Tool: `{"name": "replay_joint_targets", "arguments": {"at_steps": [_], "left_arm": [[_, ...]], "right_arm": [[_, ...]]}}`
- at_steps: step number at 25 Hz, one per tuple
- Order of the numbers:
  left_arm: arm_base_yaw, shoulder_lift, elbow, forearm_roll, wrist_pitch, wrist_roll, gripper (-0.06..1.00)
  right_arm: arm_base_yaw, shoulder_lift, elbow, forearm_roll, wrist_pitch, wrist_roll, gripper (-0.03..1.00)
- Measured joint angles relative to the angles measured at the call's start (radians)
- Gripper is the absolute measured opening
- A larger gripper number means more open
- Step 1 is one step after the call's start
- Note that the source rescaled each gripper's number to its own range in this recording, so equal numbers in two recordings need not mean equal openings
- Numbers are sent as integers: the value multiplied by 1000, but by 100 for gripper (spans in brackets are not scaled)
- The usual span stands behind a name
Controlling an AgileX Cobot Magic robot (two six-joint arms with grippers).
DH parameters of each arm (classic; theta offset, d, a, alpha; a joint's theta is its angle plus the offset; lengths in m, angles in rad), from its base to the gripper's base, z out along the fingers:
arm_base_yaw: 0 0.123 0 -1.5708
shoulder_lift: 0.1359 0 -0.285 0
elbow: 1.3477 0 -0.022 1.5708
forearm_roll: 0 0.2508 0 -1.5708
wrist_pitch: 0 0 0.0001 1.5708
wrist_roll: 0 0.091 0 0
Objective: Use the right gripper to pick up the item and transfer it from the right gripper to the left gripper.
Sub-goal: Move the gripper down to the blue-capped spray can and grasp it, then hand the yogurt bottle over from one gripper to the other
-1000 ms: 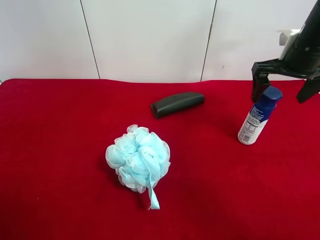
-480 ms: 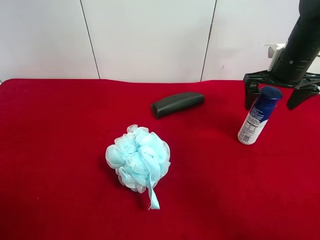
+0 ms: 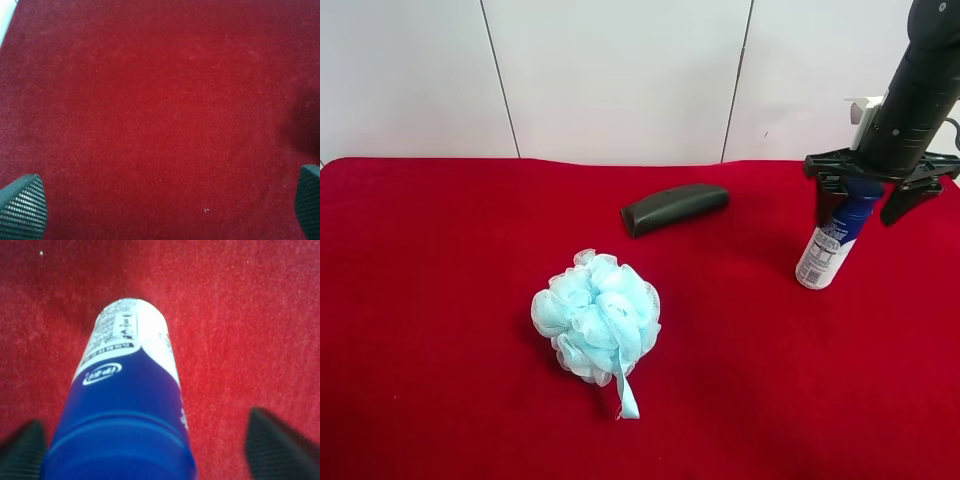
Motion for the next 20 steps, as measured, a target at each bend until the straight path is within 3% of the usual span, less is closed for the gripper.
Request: {"name": "replay_joint_targets", "arguments": {"at_steps": [1, 20], "left_arm": [[0, 0, 0, 0, 0, 0, 100], [0, 0, 0, 0, 0, 0, 100]], "right_arm": [[0, 0, 0, 4, 1, -1, 0], [0, -113, 0, 50, 9, -4, 1]]}}
